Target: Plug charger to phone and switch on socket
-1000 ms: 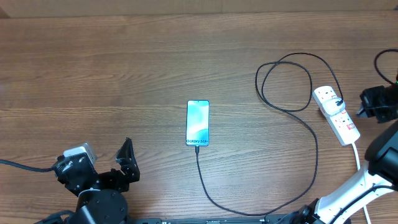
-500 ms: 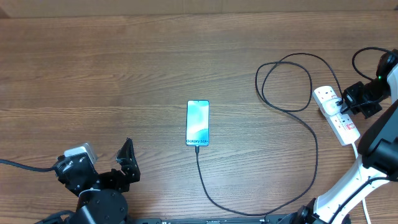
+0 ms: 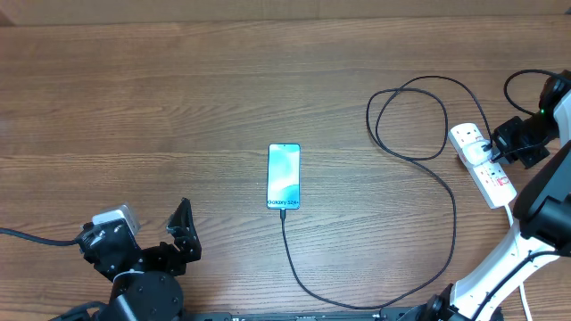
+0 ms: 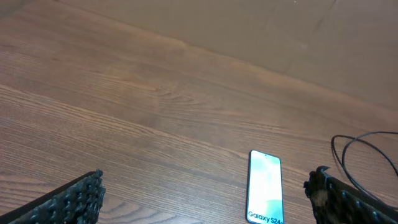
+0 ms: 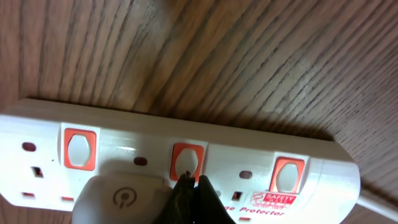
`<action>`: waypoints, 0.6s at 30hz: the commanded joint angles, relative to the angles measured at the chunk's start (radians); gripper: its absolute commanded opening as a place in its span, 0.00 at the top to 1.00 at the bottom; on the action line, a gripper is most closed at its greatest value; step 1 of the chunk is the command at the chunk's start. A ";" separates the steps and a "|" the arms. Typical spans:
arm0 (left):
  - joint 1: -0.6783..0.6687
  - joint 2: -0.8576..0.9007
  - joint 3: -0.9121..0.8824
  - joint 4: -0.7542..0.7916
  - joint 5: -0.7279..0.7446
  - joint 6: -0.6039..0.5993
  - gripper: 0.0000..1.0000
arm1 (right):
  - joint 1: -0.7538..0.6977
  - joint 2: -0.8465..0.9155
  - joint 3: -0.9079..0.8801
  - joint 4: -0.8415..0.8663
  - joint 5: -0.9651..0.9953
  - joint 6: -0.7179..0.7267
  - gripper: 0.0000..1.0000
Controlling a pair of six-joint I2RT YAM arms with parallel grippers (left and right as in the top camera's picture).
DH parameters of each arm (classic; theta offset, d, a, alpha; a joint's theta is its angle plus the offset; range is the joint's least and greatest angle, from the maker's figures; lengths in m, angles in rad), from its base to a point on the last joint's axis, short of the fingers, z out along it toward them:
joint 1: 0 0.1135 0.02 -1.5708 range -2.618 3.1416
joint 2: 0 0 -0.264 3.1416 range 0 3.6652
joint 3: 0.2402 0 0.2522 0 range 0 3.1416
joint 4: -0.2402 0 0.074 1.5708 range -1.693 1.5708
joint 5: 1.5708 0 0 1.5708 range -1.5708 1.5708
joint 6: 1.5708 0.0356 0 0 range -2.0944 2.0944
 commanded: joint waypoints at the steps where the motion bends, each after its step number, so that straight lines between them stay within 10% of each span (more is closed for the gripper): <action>1: -0.006 -0.010 -0.008 0.003 0.001 0.004 0.00 | 0.014 0.025 0.012 0.025 -0.064 -0.003 0.96; 18: -0.006 -0.010 -0.008 0.003 0.001 0.004 0.00 | 0.031 0.077 -0.026 0.037 -0.077 0.015 0.96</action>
